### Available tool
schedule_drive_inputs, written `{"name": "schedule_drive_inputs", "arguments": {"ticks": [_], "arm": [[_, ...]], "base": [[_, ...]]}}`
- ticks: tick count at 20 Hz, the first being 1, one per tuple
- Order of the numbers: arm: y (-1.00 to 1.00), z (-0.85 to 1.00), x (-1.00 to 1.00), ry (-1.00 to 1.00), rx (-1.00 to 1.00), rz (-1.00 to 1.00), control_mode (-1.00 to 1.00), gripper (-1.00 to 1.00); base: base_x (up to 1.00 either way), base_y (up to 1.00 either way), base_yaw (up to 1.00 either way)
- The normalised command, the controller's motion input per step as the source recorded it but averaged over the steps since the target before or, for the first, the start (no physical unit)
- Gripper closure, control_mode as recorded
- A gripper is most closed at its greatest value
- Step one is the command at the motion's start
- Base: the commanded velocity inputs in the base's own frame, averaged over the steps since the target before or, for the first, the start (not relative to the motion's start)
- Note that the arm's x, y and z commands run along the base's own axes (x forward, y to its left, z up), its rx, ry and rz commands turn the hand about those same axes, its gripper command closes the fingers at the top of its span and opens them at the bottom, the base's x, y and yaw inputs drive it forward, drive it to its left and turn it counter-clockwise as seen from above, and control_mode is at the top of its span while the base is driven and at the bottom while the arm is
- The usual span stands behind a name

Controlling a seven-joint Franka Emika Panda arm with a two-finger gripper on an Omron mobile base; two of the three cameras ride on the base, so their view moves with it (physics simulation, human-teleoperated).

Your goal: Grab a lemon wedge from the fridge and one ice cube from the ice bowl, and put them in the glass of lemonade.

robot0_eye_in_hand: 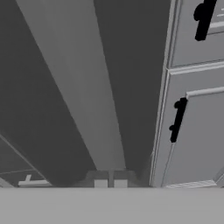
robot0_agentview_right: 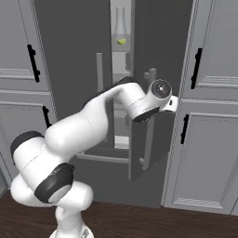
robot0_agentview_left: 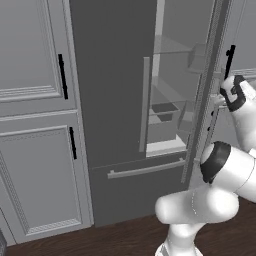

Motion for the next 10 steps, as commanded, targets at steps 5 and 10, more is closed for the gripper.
{"name": "schedule_drive_inputs", "arguments": {"ticks": [5, 10], "arm": [[-0.88, 0.38, -0.61, 0.10, 0.08, 0.00, -1.00, -1.00], [-0.17, 0.33, -0.83, 0.02, 0.00, 0.03, -1.00, -1.00]], "base": [[0.00, 0.00, 0.00], [0.00, 0.00, 0.00]]}}
